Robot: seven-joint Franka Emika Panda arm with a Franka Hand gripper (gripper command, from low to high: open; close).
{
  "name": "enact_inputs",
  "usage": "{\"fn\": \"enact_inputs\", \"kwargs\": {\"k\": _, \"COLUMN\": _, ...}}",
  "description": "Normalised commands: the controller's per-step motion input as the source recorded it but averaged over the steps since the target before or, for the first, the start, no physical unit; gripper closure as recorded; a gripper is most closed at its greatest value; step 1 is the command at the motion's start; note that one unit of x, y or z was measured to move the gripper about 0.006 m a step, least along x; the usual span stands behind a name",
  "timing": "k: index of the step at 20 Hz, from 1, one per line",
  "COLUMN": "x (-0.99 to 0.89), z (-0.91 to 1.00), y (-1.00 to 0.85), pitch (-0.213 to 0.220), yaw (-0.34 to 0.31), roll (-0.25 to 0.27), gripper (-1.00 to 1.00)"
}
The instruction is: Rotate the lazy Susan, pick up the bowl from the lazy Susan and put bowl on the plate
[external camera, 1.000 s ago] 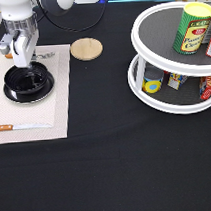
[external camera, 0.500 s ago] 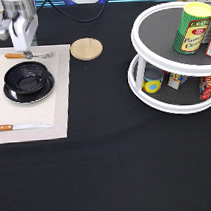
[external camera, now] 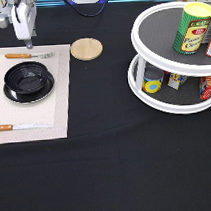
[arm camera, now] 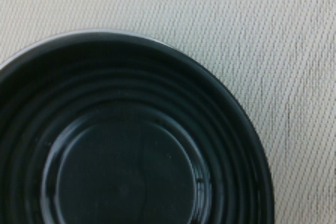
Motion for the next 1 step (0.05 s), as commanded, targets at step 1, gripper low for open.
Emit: {"fn": "enact_inputs", "kwargs": {"k": 1, "x": 0.0, "z": 0.0, "y": 0.0, "pitch": 0.0, "yaw": 0.0, "roll": 0.0, "gripper": -1.0}}
